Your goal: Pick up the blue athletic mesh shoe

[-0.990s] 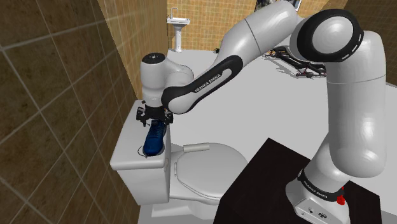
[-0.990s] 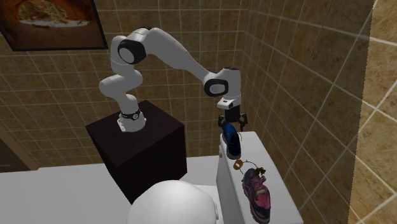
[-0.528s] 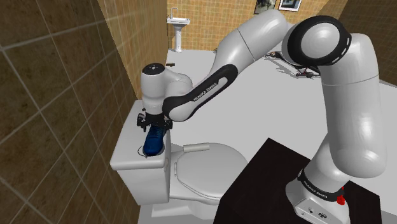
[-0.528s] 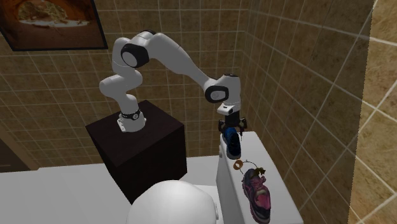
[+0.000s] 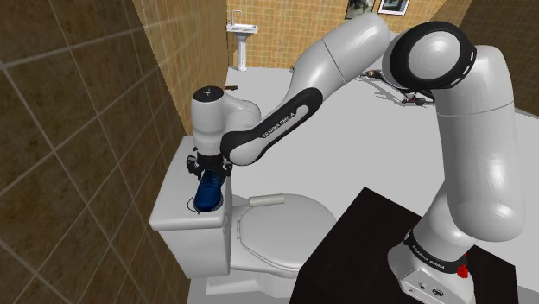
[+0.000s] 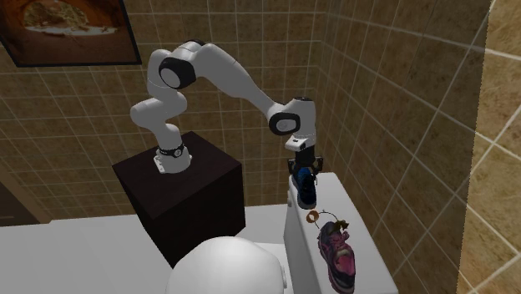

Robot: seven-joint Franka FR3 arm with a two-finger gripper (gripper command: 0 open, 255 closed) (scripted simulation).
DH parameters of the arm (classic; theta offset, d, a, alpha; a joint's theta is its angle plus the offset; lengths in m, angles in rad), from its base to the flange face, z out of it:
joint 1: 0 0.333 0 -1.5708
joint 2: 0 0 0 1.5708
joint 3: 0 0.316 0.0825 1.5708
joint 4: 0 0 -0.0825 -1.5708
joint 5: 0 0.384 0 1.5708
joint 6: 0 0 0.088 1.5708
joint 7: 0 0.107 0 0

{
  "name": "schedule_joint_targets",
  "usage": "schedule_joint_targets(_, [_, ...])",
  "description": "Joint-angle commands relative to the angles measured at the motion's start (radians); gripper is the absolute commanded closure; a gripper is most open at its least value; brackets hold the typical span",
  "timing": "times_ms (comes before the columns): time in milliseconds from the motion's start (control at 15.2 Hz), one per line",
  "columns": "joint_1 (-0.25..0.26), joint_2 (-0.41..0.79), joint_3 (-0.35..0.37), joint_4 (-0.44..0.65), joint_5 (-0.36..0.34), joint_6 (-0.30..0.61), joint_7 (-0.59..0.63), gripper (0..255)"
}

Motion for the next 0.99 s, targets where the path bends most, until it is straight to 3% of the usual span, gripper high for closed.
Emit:
schedule_joint_targets(0, [0.0, 0.002, -0.001, 0.0, 0.0, 0.001, 0.0, 255])
schedule_joint_targets(924, [-0.032, -0.099, 0.049, 0.028, 0.082, -0.115, -0.07, 255])
